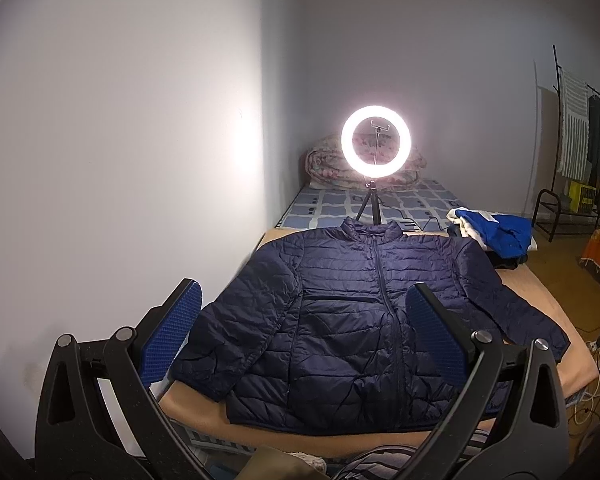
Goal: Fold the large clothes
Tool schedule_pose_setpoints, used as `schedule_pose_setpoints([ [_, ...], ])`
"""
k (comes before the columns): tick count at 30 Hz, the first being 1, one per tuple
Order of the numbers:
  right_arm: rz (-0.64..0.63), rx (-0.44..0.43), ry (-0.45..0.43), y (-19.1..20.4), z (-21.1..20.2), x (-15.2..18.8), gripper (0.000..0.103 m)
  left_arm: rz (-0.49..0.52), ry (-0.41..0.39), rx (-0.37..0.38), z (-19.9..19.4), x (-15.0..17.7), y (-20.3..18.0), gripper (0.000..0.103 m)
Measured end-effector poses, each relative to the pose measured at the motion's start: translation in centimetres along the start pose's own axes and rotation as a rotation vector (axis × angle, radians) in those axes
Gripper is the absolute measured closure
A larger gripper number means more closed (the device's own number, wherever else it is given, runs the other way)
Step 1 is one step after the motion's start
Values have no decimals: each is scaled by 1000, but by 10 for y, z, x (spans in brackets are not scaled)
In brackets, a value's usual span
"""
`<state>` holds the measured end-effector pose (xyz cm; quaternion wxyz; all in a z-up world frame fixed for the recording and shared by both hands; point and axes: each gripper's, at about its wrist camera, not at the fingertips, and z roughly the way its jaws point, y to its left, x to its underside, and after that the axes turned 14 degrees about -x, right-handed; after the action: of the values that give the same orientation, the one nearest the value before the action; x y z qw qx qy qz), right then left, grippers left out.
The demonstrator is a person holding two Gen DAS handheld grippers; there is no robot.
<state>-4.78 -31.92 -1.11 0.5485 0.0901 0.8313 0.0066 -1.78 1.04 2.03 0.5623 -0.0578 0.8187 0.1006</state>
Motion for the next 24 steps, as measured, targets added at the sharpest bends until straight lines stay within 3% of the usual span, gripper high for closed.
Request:
schedule_pose_setpoints([
  [24,13,-15,-14,0,-5,1,1,0,-10,-7,-6,-10,1,0],
])
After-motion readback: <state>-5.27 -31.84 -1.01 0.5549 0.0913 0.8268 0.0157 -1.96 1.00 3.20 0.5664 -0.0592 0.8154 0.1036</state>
